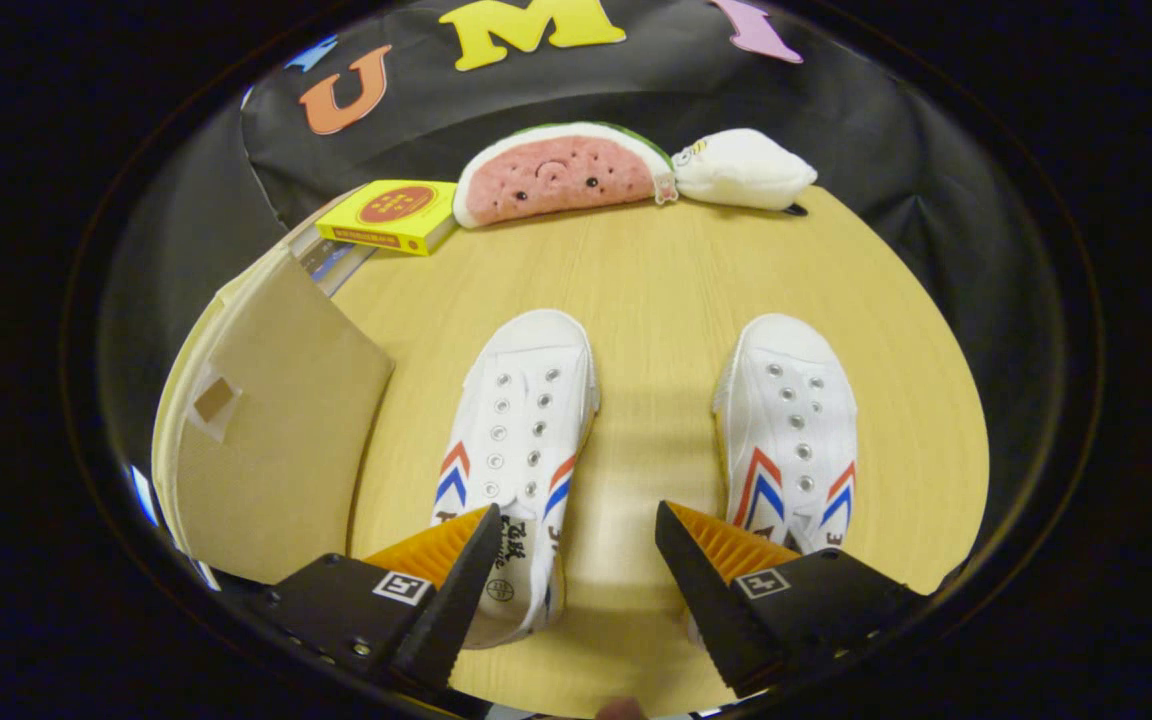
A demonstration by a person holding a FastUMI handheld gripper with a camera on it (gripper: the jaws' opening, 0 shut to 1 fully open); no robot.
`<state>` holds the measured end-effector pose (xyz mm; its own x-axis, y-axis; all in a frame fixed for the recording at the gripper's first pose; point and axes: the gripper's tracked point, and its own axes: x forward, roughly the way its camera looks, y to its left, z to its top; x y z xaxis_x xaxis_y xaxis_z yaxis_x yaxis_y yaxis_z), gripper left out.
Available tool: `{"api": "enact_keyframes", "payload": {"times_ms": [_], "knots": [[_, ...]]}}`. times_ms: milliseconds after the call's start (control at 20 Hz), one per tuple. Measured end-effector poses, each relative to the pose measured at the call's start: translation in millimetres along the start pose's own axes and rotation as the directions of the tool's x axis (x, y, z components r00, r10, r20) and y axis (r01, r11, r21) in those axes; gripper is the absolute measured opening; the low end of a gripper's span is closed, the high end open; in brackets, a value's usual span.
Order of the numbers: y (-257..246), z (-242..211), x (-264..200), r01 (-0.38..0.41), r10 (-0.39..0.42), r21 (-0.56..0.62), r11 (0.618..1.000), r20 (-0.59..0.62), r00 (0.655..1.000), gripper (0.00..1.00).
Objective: Open the storage box then place both shoes into the box .Put the left shoe in first, then the right shoe, with the right side of both shoes facing outward in a uniform manner.
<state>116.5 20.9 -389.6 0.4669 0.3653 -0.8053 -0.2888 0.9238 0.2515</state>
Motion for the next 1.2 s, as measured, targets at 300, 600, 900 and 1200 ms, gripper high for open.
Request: {"api": "enact_keyframes", "payload": {"times_ms": [300,600,900,1200], "knots": [[14,1,7,-0.090,0.092,0.030,0.995,-0.075,0.993,0.57],[20,1,3,-0.105,0.119,0.129,0.986,-0.110,0.987,0.04],[32,6,-21,-0.122,0.135,0.182,0.976,-0.057,0.989,0.00],[54,30,-84,-0.144,0.139,0.221,0.965,0.039,0.990,0.00]]}}
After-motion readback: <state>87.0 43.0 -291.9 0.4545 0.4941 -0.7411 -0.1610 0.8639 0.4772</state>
